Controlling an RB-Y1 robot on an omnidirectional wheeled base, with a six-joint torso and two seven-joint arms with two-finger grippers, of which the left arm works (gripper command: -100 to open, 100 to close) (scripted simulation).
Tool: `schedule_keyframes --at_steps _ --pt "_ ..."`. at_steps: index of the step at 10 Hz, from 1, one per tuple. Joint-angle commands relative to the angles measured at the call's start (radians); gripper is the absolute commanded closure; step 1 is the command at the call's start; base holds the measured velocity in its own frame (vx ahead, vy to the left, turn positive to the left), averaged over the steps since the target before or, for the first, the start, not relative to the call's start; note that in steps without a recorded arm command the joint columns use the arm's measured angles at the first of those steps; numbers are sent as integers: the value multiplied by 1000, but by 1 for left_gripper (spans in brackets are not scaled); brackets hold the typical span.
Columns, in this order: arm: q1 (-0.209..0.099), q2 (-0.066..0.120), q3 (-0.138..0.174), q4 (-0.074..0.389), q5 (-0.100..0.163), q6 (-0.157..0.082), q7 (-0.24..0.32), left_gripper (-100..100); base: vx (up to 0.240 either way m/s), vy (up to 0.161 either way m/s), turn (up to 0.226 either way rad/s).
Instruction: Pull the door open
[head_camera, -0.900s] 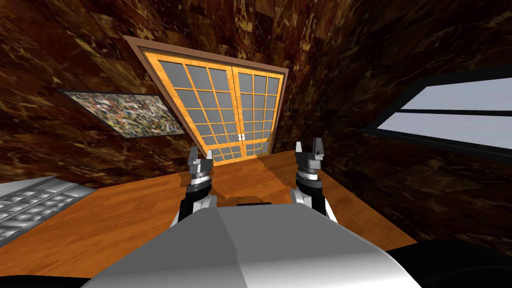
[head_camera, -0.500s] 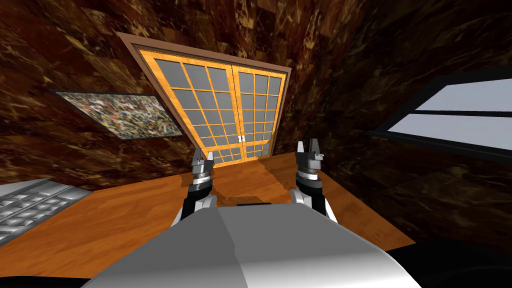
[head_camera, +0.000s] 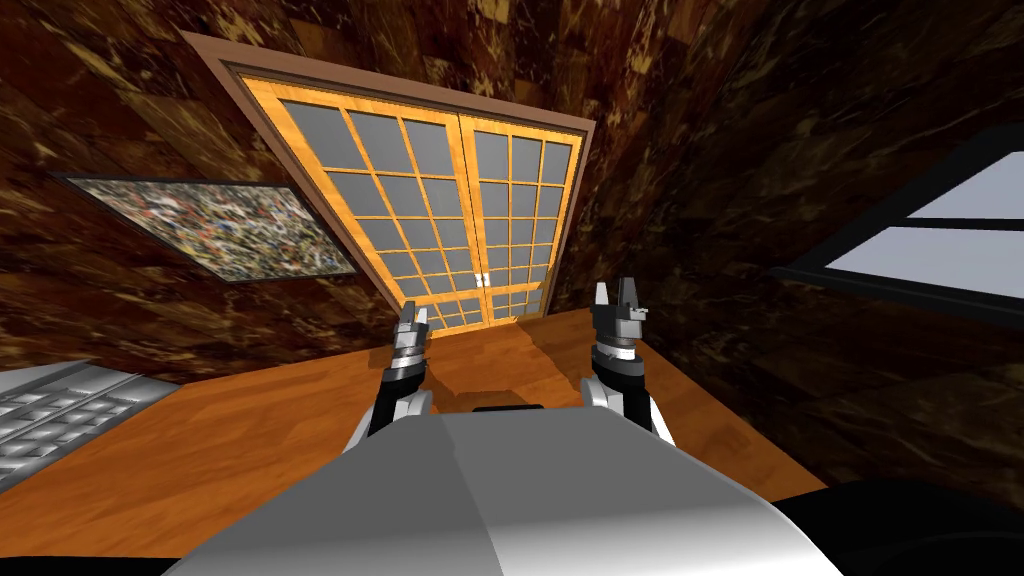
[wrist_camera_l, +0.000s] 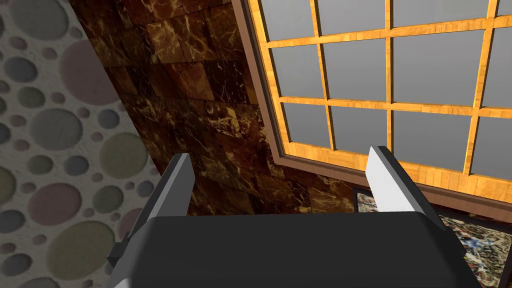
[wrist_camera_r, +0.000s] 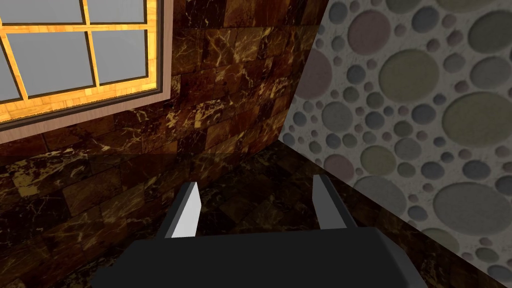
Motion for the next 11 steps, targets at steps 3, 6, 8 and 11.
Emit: schedule_keyframes --at_steps 3,6,8,11 --pt "-16 11 23 58 -28 -18 -43 -100 109 -18 24" --pt "-37 18 47 123 -63 -34 -96 -100 130 -33 37" --pt "-53 24 66 174 -91 -46 -138 -100 113 -31 32" --pt "-70 28 86 229 -120 -60 -182 -100 114 -22 37"
